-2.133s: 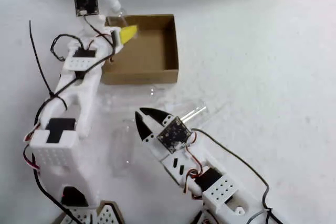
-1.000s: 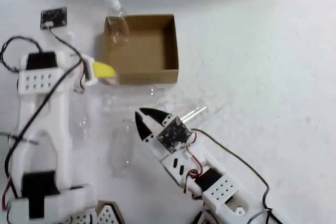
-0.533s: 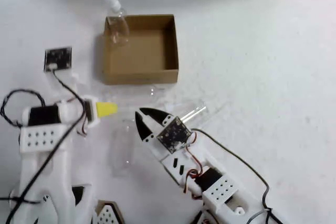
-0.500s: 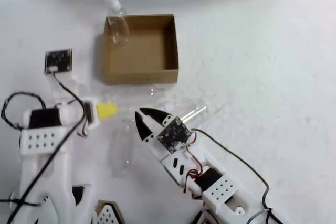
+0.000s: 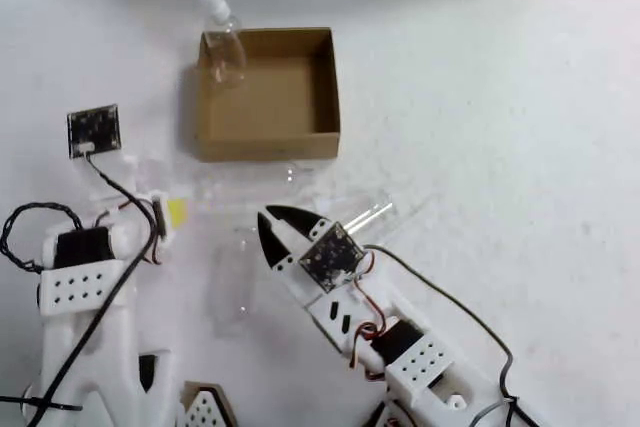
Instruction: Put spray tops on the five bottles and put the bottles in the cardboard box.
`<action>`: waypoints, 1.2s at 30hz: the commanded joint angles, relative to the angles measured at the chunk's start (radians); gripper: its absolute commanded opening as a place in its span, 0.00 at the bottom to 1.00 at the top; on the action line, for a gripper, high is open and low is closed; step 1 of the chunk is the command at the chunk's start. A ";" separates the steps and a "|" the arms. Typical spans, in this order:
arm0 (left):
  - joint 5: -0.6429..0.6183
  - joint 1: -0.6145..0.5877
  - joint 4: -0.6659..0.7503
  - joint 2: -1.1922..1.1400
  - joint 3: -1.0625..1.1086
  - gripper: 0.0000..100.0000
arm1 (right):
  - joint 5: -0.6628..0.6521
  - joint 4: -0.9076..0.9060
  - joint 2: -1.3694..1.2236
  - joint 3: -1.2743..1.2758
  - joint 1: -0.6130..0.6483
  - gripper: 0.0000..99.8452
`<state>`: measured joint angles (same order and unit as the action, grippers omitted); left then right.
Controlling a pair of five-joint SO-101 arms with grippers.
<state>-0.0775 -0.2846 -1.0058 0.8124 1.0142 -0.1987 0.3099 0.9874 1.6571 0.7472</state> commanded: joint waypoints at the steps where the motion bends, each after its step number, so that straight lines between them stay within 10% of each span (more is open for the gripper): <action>1: 0.048 -0.015 0.094 0.005 -0.009 0.14 | -0.014 -0.002 0.008 -0.002 -0.007 0.01; 30: 0.043 -0.030 0.143 -0.429 -0.374 0.19 | -0.014 -0.002 0.010 0.000 -0.004 0.01; 36: 0.166 0.061 0.101 -0.440 -0.422 0.05 | -0.014 -0.002 0.015 -0.002 0.013 0.01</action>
<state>-0.0315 -0.2800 -0.8892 0.3690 0.6674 -0.2018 0.3099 0.9874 1.6571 0.7472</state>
